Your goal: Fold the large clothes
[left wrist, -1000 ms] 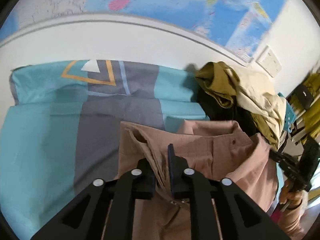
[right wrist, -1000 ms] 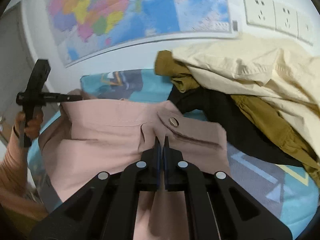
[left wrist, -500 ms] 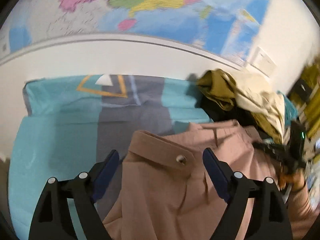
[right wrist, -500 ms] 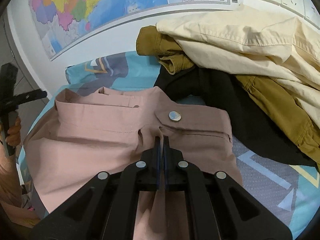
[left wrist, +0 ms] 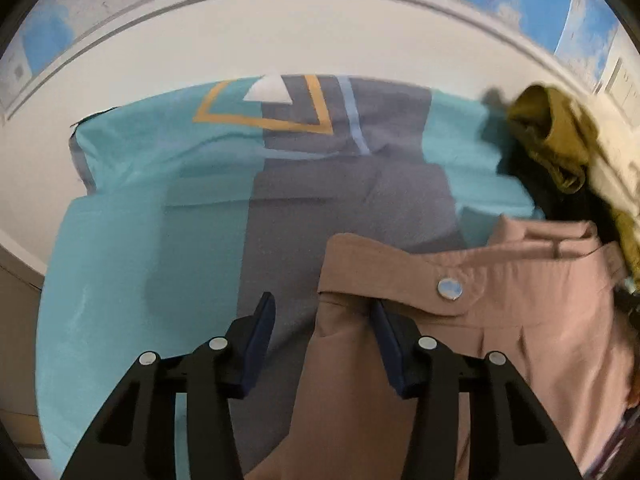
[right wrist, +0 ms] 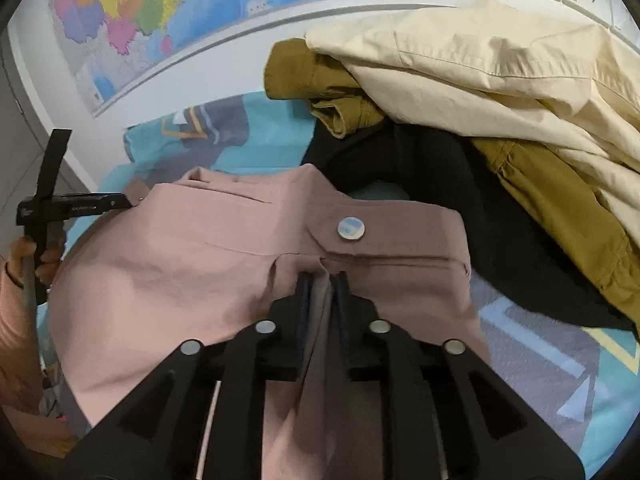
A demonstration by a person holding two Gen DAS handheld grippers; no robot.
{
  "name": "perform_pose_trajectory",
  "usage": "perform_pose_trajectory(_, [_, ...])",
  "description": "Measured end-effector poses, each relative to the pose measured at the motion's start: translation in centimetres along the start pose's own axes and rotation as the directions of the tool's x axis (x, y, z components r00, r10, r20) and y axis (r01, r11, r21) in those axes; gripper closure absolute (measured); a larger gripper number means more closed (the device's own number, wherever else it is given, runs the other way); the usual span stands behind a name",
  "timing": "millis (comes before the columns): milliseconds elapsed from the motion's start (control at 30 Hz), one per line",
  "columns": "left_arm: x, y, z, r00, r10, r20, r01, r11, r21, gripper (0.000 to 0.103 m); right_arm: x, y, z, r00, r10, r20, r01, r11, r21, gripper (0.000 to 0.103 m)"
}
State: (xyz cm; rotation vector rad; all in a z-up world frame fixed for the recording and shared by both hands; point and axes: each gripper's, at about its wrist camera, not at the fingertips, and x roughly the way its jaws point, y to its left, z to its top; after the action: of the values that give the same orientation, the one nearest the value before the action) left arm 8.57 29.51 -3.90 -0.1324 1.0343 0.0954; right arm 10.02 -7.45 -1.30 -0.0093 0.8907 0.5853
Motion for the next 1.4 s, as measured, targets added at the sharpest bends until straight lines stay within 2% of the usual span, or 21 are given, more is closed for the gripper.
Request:
perform_pose_trajectory(67, [-1.7, 0.0, -0.6, 0.998, -0.028, 0.053, 0.027, 0.999, 0.027, 0.052, -1.1, 0.2, -0.4, 0.999, -0.013, 0.030, 0.013, 1.000, -0.013, 0.052])
perform_pose_trajectory(100, [-2.5, 0.0, -0.9, 0.997, -0.038, 0.068, 0.035, 0.999, 0.037, 0.044, -1.7, 0.3, -0.6, 0.999, -0.014, 0.034, 0.015, 1.000, -0.022, 0.051])
perform_pose_trajectory(167, [-4.0, -0.2, -1.6, 0.993, -0.064, 0.098, 0.057, 0.996, 0.075, 0.041, -2.2, 0.4, -1.1, 1.000, -0.003, 0.030, 0.005, 0.999, -0.037, 0.050])
perform_pose_trajectory(200, [-4.6, -0.6, -2.0, 0.992, -0.067, 0.103, 0.057, 0.994, 0.094, 0.038, -2.3, 0.5, -1.4, 1.000, 0.001, 0.022, 0.000, 0.999, -0.048, 0.047])
perform_pose_trajectory(333, [-5.0, -2.4, -3.6, 0.992, -0.090, 0.086, 0.076, 0.986, 0.149, 0.036, -1.6, 1.2, -2.3, 1.000, -0.017, -0.004, 0.017, 0.996, -0.091, 0.047])
perform_pose_trajectory(367, [-4.7, -2.9, -4.0, 0.993, -0.086, 0.077, 0.073, 0.984, 0.160, 0.036, -1.4, 1.3, -2.4, 0.999, -0.032, -0.004, 0.032, 0.994, -0.101, 0.053])
perform_pose_trajectory(433, [-4.0, -3.8, -4.7, 0.995, -0.080, 0.064, 0.067, 0.981, 0.181, 0.036, -0.9, 1.4, -2.5, 0.999, -0.036, -0.016, 0.034, 0.994, -0.104, 0.076])
perform_pose_trajectory(467, [-3.6, -4.0, -4.8, 0.995, -0.082, 0.059, 0.070, 0.979, 0.190, 0.036, -0.6, 1.3, -2.4, 0.999, -0.022, -0.024, 0.019, 0.996, -0.090, 0.091])
perform_pose_trajectory(600, [-2.9, -4.8, -4.9, 0.997, -0.036, 0.069, 0.020, 0.975, 0.221, 0.036, -0.3, 1.1, -1.9, 1.000, -0.020, -0.011, 0.019, 0.996, -0.082, 0.098])
perform_pose_trajectory(667, [-2.9, -4.8, -4.6, 0.996, -0.032, 0.077, 0.015, 0.977, 0.212, 0.036, -0.4, 0.9, -1.2, 1.000, -0.023, 0.012, 0.024, 0.997, -0.072, 0.099])
perform_pose_trajectory(833, [-3.3, -4.4, -4.0, 0.994, -0.032, 0.104, 0.013, 0.985, 0.174, 0.036, 0.4, 0.7, -1.0, 1.000, -0.027, -0.004, 0.027, 0.998, -0.049, 0.099])
perform_pose_trajectory(933, [-3.8, -4.5, -4.1, 0.992, -0.033, 0.121, 0.012, 0.985, 0.174, 0.036, 0.2, 0.7, -1.2, 0.999, -0.031, -0.009, 0.031, 0.999, -0.044, 0.097])
perform_pose_trajectory(967, [-4.0, -4.6, -4.2, 0.992, -0.026, 0.124, 0.003, 0.984, 0.180, 0.036, -0.2, 0.6, -1.2, 0.999, -0.033, -0.002, 0.033, 0.999, -0.036, 0.093])
perform_pose_trajectory(1000, [-4.1, -4.7, -4.3, 0.992, -0.019, 0.126, -0.004, 0.983, 0.183, 0.036, -0.5, 0.6, -1.3, 0.999, -0.032, 0.002, 0.032, 0.999, -0.030, 0.076])
perform_pose_trajectory(1067, [-4.5, -4.7, -4.5, 0.991, -0.019, 0.133, -0.006, 0.983, 0.182, 0.036, -1.5, 0.8, -1.4, 1.000, -0.016, 0.025, 0.017, 0.999, -0.040, 0.051])
perform_pose_trajectory(1200, [-5.3, -4.7, -4.8, 0.988, -0.015, 0.153, -0.014, 0.982, 0.186, 0.035, -3.3, 1.0, -2.0, 0.999, -0.017, 0.051, 0.020, 0.998, -0.061, 0.051])
perform_pose_trajectory(1400, [-5.5, -4.9, -5.3, 0.988, -0.006, 0.156, -0.023, 0.982, 0.189, 0.034, -4.0, 1.4, -3.5, 0.999, -0.008, 0.033, 0.011, 0.996, -0.090, 0.051])
